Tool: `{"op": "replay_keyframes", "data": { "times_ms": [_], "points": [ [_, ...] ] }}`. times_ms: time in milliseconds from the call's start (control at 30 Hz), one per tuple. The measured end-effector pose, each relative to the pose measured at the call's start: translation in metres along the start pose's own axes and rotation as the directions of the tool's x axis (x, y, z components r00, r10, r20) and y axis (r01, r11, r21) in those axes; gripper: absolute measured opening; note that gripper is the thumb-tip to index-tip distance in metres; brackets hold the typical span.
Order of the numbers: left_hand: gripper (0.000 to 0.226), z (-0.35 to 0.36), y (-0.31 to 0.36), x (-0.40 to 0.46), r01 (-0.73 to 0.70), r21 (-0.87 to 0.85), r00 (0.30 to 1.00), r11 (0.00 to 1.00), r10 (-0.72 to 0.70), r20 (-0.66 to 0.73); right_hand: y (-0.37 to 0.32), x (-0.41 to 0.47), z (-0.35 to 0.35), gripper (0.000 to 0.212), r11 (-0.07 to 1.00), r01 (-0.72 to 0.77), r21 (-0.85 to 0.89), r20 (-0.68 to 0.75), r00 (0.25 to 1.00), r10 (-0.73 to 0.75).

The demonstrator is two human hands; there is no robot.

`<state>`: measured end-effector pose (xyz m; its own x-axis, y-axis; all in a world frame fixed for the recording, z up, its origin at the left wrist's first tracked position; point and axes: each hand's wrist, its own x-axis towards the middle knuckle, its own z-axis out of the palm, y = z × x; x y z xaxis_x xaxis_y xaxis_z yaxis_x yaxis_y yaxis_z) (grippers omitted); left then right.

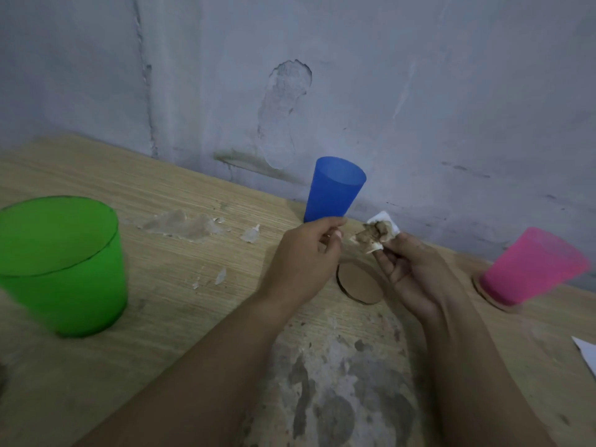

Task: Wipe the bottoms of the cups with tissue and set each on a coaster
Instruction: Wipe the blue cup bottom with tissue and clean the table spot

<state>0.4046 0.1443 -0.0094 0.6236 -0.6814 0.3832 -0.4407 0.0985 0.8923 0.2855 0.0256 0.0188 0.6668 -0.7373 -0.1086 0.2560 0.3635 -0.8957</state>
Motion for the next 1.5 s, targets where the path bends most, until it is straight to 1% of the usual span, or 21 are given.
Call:
{"op": "replay_keyframes", "data": {
  "times_ms": [67, 167, 267, 367, 400, 433, 500, 567, 667, 767, 833, 900, 933, 967, 1000, 1100, 1167, 1233, 1300, 1367, 1500],
  "points": [
    [0.028, 0.001, 0.001, 0.0, 0.022, -0.062, 0.999, 0.998, -0.02, 0.031, 0.002, -0.001, 0.002, 0.042, 1.0, 0.016, 0.027, 0.074, 0.997, -0.018],
    [0.024, 0.0, 0.002, 0.0, 0.051, -0.103, 0.998, 0.993, -0.047, 0.042, 0.008, 0.001, 0.006, 0.039, 0.999, 0.022, -0.027, 0.132, 0.991, -0.019],
    [0.014, -0.001, 0.002, 0.002, 0.079, -0.144, 0.996, 0.986, -0.074, 0.04, 0.011, 0.002, 0.007, 0.027, 0.997, 0.047, -0.061, 0.127, 0.991, -0.038],
    [0.008, -0.002, 0.003, 0.003, 0.102, -0.235, 0.995, 0.967, -0.096, 0.035, 0.01, 0.001, 0.009, 0.016, 0.984, 0.131, -0.123, 0.117, 0.986, -0.117],
    [0.01, -0.002, 0.004, 0.003, 0.106, -0.268, 0.994, 0.958, -0.102, 0.029, 0.01, 0.0, 0.01, 0.016, 0.977, 0.161, -0.139, 0.109, 0.983, -0.146],
    [0.014, -0.003, 0.004, 0.004, 0.109, -0.296, 0.994, 0.949, -0.107, 0.023, 0.01, 0.0, 0.011, 0.021, 0.962, 0.201, -0.186, 0.092, 0.978, -0.186],
    [0.019, -0.004, 0.005, 0.004, 0.108, -0.326, 0.994, 0.939, -0.109, 0.015, 0.009, 0.0, 0.011, 0.037, 0.867, 0.307, -0.392, 0.081, 0.95, -0.3],
    [0.021, -0.004, 0.005, 0.004, 0.102, -0.332, 0.994, 0.938, -0.105, 0.01, 0.008, -0.002, 0.013, 0.039, 0.744, 0.381, -0.55, 0.138, 0.919, -0.369],
    [0.019, -0.003, 0.005, 0.005, 0.118, -0.354, 0.992, 0.928, -0.129, -0.007, 0.008, -0.004, 0.017, 0.03, 0.648, 0.423, -0.634, 0.194, 0.897, -0.397],
    [0.016, -0.003, 0.004, 0.006, 0.151, -0.366, 0.987, 0.918, -0.159, 0.008, 0.009, -0.005, 0.022, 0.027, 0.526, 0.462, -0.714, 0.25, 0.87, -0.425],
    [0.025, -0.002, 0.003, 0.006, 0.153, -0.332, 0.988, 0.931, -0.154, 0.024, 0.009, -0.004, 0.025, 0.032, 0.445, 0.467, -0.764, 0.28, 0.861, -0.425],
    [0.032, -0.002, 0.002, 0.006, 0.14, -0.296, 0.99, 0.945, -0.14, 0.022, 0.01, -0.004, 0.026, 0.035, 0.389, 0.461, -0.797, 0.297, 0.861, -0.413],
    [0.033, -0.002, 0.002, 0.006, 0.134, -0.288, 0.991, 0.948, -0.135, 0.019, 0.01, -0.004, 0.026, 0.034, 0.385, 0.455, -0.803, 0.295, 0.865, -0.406],
    [0.032, -0.002, 0.002, 0.006, 0.131, -0.287, 0.991, 0.949, -0.132, 0.018, 0.01, -0.004, 0.026, 0.033, 0.406, 0.446, -0.798, 0.284, 0.872, -0.399],
    [0.03, -0.002, 0.003, 0.006, 0.131, -0.293, 0.991, 0.947, -0.131, 0.02, 0.01, -0.004, 0.025, 0.032, 0.458, 0.433, -0.776, 0.262, 0.883, -0.39],
    [0.03, -0.003, 0.004, 0.006, 0.132, -0.311, 0.991, 0.941, -0.126, 0.038, 0.009, -0.004, 0.022, 0.028, 0.692, 0.358, -0.627, 0.163, 0.929, -0.334],
    [0.03, -0.003, 0.006, 0.005, 0.129, -0.331, 0.992, 0.935, -0.115, 0.06, 0.008, -0.002, 0.018, 0.023, 0.798, 0.281, -0.534, 0.113, 0.958, -0.262],
    [0.03, -0.004, 0.007, 0.004, 0.125, -0.336, 0.991, 0.934, -0.102, 0.086, 0.008, -0.001, 0.014, 0.022, 0.816, 0.232, -0.529, 0.121, 0.973, -0.199],
    [0.03, -0.004, 0.006, 0.004, 0.122, -0.33, 0.99, 0.936, -0.093, 0.104, 0.008, -0.001, 0.012, 0.019, 0.795, 0.223, -0.565, 0.145, 0.975, -0.171],
    [0.031, -0.004, 0.005, 0.004, 0.124, -0.327, 0.99, 0.937, -0.094, 0.106, 0.008, -0.003, 0.012, 0.017, 0.766, 0.241, -0.595, 0.162, 0.97, -0.179],
    [0.029, -0.004, 0.003, 0.006, 0.144, -0.307, 0.989, 0.941, -0.129, 0.069, 0.007, -0.004, 0.015, 0.022, 0.76, 0.277, -0.588, 0.157, 0.961, -0.229]
  ]
}}
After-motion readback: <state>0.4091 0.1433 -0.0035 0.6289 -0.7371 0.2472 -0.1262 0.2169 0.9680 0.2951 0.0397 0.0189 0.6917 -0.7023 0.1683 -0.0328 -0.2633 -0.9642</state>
